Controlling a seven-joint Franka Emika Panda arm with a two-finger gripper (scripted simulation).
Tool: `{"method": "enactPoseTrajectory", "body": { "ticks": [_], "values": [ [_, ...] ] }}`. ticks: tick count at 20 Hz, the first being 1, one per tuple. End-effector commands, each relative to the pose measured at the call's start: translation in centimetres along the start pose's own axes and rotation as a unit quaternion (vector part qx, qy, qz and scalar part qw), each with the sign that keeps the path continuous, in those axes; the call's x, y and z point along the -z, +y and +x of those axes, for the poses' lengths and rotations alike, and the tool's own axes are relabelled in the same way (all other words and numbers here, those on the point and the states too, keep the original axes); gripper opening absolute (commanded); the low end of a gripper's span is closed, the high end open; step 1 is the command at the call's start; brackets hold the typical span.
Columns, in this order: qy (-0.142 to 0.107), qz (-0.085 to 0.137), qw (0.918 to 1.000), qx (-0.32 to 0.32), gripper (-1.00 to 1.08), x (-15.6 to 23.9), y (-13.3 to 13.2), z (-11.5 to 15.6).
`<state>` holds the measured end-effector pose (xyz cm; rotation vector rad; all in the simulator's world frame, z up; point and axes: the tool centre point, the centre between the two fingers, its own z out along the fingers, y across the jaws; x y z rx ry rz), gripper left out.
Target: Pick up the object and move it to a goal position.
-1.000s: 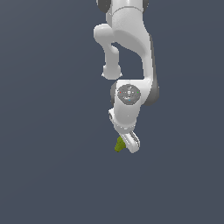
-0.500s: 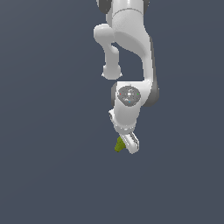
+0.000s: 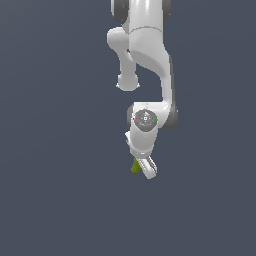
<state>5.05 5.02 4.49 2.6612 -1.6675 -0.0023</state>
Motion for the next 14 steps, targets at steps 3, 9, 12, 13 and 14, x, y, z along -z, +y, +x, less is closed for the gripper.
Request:
{"method": "enactPoseTrajectory", "body": {
  "ticks": [3, 9, 12, 13, 14],
  "values": [
    [0.0, 0.001, 1.0, 0.0, 1.0, -0.4, -0.16, 0.06],
    [0.0, 0.001, 1.0, 0.0, -1.0, -0.4, -0.16, 0.06],
    [0.0, 0.001, 1.0, 0.0, -1.0, -0.4, -0.16, 0.06],
    [0.0, 0.001, 1.0, 0.0, -1.0, -0.4, -0.16, 0.06],
    [0.0, 0.001, 1.0, 0.0, -1.0, -0.38, -0.16, 0.04]
  ]
}}
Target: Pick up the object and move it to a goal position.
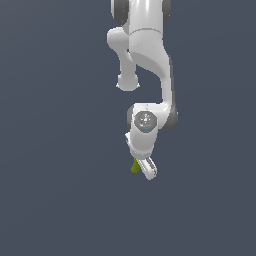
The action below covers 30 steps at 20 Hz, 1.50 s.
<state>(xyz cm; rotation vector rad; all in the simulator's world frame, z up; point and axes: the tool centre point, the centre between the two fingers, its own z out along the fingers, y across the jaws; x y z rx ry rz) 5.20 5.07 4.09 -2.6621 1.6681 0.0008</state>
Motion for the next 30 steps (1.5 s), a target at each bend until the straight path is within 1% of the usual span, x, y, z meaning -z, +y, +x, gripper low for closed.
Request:
{"method": "enactPoseTrajectory", "body": {
  "ticks": [1, 5, 9, 14, 24, 30],
  "values": [
    [0.0, 0.0, 1.0, 0.0, -1.0, 0.0, 0.0, 0.0],
    [0.0, 0.0, 1.0, 0.0, -1.0, 0.6, -0.1, 0.7],
    [0.0, 0.0, 1.0, 0.0, -1.0, 2.0, -0.2, 2.3],
    [0.0, 0.0, 1.0, 0.0, -1.0, 4.6, -0.4, 5.3],
    [0.001, 0.0, 1.0, 0.0, -1.0, 10.6, -1.1, 12.3],
    [0.001, 0.0, 1.0, 0.0, -1.0, 13.1, -1.5, 15.2]
  ]
}}
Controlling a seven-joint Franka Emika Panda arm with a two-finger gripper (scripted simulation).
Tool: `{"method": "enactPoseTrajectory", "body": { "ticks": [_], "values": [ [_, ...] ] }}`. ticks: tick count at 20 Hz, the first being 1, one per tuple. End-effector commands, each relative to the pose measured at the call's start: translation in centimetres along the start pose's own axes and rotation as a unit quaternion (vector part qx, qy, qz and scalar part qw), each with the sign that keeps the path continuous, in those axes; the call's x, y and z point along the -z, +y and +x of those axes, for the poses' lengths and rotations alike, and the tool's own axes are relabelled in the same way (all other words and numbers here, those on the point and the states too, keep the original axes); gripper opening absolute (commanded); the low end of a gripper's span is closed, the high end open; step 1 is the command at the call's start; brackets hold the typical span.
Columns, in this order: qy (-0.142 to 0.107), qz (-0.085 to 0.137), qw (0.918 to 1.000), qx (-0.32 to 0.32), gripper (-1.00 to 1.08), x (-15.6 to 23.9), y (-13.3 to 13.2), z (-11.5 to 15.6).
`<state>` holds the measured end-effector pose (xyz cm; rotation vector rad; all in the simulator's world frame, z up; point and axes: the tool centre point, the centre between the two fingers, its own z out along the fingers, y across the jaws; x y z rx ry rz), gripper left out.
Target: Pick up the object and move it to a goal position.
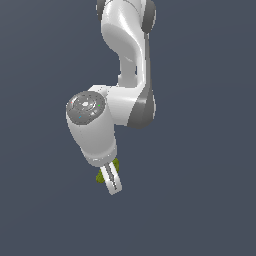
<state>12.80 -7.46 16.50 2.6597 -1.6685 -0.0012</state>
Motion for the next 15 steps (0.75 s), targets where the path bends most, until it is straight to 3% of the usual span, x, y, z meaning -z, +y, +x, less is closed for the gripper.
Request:
{"method": "enactPoseTrajectory", "body": {
  "ticks": [1, 15],
  "values": [
    [0.0, 0.001, 1.0, 0.001, -1.0, 0.9, -0.2, 0.9],
    [0.0, 0.001, 1.0, 0.001, -1.0, 2.4, -0.6, 2.8]
  ]
}}
